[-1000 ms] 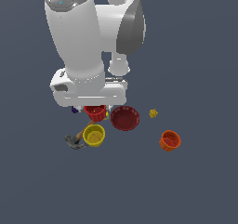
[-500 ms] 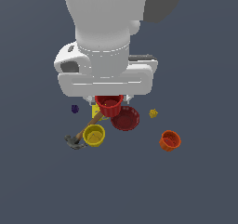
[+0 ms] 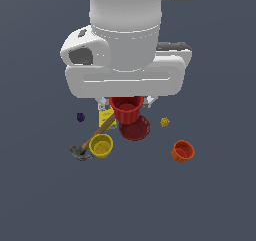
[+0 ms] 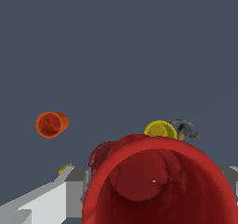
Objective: Pick up a designated object from a clutter of objects.
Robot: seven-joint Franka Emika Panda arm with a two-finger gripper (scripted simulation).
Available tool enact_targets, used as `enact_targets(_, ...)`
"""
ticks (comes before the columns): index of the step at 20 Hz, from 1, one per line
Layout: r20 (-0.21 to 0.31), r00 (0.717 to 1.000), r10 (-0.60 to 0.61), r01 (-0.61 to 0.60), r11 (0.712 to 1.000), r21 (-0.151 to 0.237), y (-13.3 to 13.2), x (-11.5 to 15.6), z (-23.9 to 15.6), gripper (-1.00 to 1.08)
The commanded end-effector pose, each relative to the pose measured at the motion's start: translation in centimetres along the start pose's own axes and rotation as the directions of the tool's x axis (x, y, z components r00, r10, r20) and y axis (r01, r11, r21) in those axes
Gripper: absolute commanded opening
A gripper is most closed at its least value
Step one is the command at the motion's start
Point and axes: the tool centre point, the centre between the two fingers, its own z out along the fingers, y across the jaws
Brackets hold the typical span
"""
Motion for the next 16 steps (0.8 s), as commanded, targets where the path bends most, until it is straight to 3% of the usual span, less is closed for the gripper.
enact_targets(1, -0.001, 1.000, 0.001, -0.001, 1.000, 0.000, -0.2, 0.2, -0.5, -1.00)
enact_targets(16, 0.001, 1.000, 0.000, 0.000, 1.000, 0.000, -0.3, 1.0, -1.7, -1.00)
